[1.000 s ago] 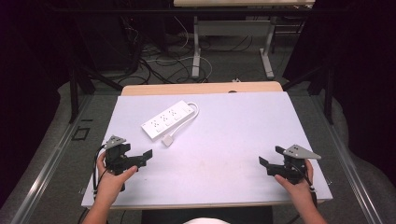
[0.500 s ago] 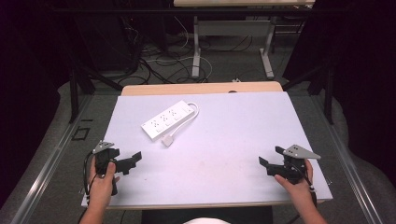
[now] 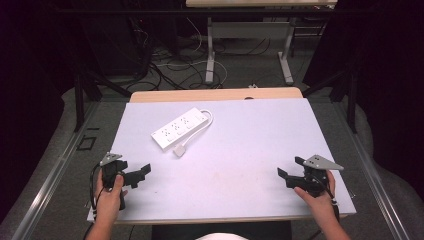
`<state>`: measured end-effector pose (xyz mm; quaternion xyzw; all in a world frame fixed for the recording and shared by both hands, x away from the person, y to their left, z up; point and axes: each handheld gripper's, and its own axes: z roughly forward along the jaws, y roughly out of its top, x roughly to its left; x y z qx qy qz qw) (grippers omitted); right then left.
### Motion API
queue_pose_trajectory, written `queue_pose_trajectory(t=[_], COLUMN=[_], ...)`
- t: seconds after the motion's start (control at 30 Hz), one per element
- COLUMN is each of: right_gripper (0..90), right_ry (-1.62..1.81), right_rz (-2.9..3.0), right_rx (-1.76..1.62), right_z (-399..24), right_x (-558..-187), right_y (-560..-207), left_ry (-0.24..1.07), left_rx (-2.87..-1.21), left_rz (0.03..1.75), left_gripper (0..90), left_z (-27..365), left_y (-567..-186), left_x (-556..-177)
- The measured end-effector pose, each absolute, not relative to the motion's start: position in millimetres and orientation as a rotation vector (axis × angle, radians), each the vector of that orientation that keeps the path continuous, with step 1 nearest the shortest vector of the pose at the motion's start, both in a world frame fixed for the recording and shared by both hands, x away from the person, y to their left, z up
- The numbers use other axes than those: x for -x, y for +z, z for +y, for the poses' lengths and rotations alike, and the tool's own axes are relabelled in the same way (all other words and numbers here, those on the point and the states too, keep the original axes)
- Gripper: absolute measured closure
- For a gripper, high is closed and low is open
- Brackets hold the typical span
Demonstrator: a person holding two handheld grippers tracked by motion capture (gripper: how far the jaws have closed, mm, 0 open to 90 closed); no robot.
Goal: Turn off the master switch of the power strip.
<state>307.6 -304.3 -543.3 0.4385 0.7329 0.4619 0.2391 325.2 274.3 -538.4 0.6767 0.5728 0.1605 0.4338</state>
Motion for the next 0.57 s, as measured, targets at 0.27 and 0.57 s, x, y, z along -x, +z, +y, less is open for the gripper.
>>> queue_pose_trajectory(t=[0.27,0.57], right_gripper=[17.3,17.3], right_ry=[1.286,1.277], right_rz=[1.97,1.966], right_rx=[-1.203,-1.225], right_z=[-304.5,-310.6], right_x=[-309.3,-309.9], right_y=[-545.4,-544.6], left_ry=[0.398,0.403], left_rx=[-1.716,-1.729], left_rz=[1.419,1.409], left_gripper=[0.9,0.9], left_z=[272.5,272.5], left_y=[-540.0,-540.6], left_x=[-326.0,-325.7])
